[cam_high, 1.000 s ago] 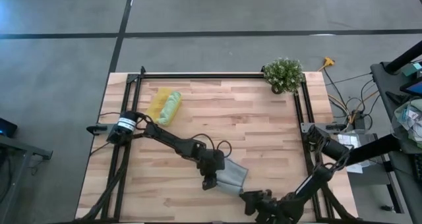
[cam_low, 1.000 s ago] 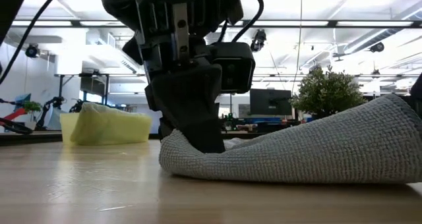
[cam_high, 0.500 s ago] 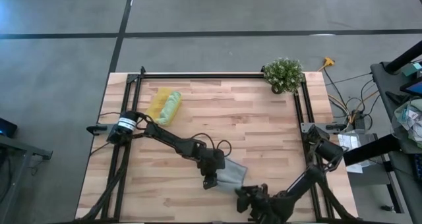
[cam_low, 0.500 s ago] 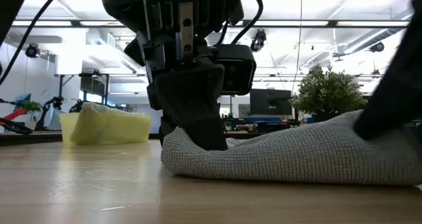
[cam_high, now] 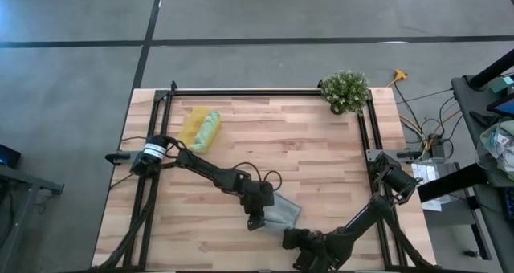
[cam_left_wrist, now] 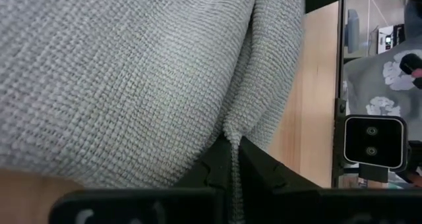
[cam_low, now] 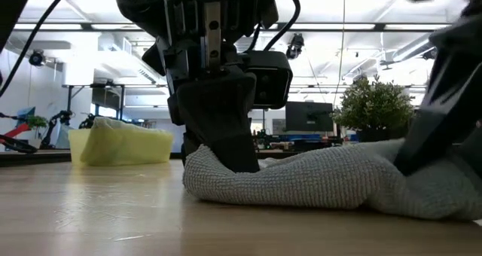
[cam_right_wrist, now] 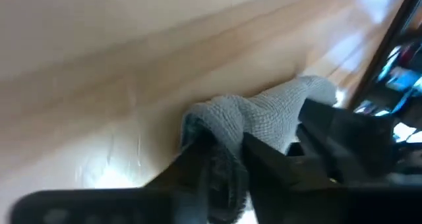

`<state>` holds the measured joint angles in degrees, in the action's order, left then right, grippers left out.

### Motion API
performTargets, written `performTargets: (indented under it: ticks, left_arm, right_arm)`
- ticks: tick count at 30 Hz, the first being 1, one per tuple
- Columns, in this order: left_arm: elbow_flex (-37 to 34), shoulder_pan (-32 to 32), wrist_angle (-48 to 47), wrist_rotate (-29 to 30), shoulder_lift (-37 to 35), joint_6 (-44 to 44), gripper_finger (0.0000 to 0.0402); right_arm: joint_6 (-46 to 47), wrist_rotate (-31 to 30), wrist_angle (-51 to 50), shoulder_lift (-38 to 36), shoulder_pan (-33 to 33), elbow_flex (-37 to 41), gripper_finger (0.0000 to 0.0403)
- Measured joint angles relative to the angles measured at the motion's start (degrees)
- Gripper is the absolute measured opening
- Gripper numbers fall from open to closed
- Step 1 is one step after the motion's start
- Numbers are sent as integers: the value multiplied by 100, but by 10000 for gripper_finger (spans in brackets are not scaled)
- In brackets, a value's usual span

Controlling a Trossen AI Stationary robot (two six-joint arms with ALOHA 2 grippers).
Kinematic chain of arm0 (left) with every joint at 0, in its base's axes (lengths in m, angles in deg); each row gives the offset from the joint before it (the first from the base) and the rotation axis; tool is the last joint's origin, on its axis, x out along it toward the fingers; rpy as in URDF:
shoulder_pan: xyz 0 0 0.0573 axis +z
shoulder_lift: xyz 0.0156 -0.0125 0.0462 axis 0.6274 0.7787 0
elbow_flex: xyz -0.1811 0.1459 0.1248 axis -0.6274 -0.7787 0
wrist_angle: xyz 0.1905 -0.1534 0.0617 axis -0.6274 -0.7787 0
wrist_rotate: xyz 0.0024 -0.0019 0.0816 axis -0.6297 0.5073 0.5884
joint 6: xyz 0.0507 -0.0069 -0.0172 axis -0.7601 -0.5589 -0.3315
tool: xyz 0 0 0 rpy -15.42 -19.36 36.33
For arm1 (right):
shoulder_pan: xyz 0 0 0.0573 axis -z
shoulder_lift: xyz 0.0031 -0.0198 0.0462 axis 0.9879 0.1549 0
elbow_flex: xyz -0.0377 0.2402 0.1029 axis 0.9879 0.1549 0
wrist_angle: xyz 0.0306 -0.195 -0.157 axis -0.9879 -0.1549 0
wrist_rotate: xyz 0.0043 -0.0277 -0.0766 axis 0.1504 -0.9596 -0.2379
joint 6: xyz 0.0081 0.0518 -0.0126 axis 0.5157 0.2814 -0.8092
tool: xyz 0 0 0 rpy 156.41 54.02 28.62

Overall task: Roll microfiber towels into tight, uniform cylinder then place into a basket
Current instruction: Roll the gray towel

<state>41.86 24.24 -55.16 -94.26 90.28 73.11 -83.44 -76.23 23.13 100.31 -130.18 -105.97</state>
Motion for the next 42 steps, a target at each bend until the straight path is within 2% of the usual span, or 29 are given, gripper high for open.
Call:
performTargets:
  ticks: [4, 6, 13, 18, 24, 27, 30, 36, 42]
  left_arm:
    - [0, -10, 0, 0, -2, 4, 1]
    - [0, -25, 2, 2, -4, 4, 1]
    - [0, -145, 11, 7, -27, -61, 1]
    - [2, -263, 39, 7, -51, -614, 1]
    - [7, -379, 44, 317, -205, -1214, 1]
    - [17, -418, 58, 393, -321, -1397, 1]
    - [20, -450, 50, 598, -421, -1586, 1]
    - [16, -487, -7, 1219, -402, -1671, 2]
    - [9, -508, -42, 1298, -263, -1677, 2]
  right_arm:
    - [1010, 359, 117, -34, 88, 0, 21]
    - [1577, 397, 175, -58, 114, 13, 15]
    - [3131, 922, 698, -385, 116, 363, 10]
    - [3702, 1159, 2092, -794, 76, 1270, 10]
    - [4427, 1196, 4134, -1431, 71, 2676, 9]
    - [5117, 1197, 5142, -1677, 77, 3307, 9]
    - [5950, 1207, 5724, -1742, 98, 3766, 9]
    - [7594, 1392, 5906, -1467, 192, 4064, 9]
    - [7702, 1624, 6708, -1173, 200, 4038, 9]
